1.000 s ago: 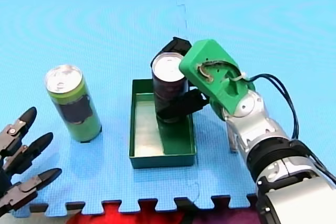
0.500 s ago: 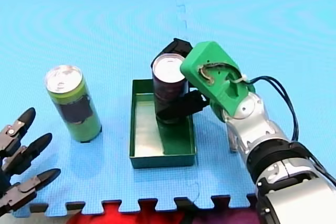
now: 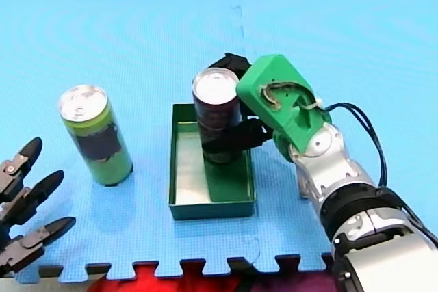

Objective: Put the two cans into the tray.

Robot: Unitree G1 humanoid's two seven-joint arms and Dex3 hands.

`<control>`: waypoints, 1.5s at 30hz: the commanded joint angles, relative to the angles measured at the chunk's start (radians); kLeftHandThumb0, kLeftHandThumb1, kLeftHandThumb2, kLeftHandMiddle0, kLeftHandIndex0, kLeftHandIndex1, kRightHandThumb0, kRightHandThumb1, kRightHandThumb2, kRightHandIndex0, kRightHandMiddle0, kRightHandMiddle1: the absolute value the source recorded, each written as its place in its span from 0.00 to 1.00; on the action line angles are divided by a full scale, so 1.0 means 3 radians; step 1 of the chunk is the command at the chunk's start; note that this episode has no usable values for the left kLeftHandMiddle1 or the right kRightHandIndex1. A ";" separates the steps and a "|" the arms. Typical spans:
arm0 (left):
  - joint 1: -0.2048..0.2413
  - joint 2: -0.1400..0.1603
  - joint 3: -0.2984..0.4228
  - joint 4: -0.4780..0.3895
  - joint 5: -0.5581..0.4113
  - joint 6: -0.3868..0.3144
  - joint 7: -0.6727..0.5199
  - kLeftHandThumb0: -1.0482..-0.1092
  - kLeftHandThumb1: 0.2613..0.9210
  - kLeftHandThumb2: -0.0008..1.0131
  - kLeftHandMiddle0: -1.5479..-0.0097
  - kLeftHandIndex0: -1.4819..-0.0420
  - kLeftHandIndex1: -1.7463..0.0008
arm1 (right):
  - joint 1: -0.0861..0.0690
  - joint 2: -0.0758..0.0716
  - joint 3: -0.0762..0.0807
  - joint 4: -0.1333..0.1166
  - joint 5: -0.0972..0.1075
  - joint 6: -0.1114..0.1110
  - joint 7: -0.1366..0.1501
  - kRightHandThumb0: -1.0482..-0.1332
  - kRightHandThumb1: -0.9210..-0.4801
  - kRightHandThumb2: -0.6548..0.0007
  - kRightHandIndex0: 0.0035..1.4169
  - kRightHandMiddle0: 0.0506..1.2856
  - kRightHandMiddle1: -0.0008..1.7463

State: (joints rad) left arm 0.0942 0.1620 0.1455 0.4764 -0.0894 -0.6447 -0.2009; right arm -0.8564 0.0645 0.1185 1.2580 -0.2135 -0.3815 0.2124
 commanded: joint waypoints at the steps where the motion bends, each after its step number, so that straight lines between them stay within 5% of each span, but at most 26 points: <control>1: -0.0013 0.0017 0.0015 0.0013 -0.0020 0.0003 -0.0009 0.00 0.87 0.00 0.71 0.88 1.00 | -0.0031 -0.0051 0.0048 0.0003 -0.0042 0.0022 0.0069 0.07 0.36 1.00 0.23 0.13 0.01; 8: -0.0018 0.0020 0.0018 0.0004 -0.0022 0.0003 -0.0010 0.00 0.87 0.00 0.71 0.88 1.00 | -0.0060 -0.0052 0.0144 -0.0033 -0.0156 0.0125 -0.0054 0.06 0.36 1.00 0.16 0.06 0.00; 26: -0.0017 0.0016 0.0032 -0.0001 -0.0082 -0.0016 -0.0066 0.00 0.87 0.00 0.72 0.88 1.00 | -0.0044 -0.0058 0.0205 -0.0012 -0.0223 0.0044 -0.0179 0.00 0.29 0.99 0.14 0.03 0.00; 36: -0.0009 0.0020 0.0043 0.0006 -0.0057 -0.0023 -0.0058 0.00 0.87 0.00 0.72 0.87 1.00 | -0.0041 -0.0083 0.0173 0.0004 -0.0182 0.0000 -0.0098 0.00 0.27 0.99 0.14 0.03 0.00; 45: -0.0017 0.0015 0.0046 0.0039 -0.0040 -0.0044 -0.0046 0.00 0.88 0.00 0.71 0.87 1.00 | -0.0036 -0.0178 0.0103 0.0016 -0.0091 -0.0149 0.0158 0.00 0.31 1.00 0.17 0.04 0.00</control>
State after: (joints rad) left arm 0.0902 0.1649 0.1579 0.4855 -0.1023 -0.6539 -0.2191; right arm -0.8628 0.0244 0.1546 1.2629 -0.2475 -0.4147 0.2517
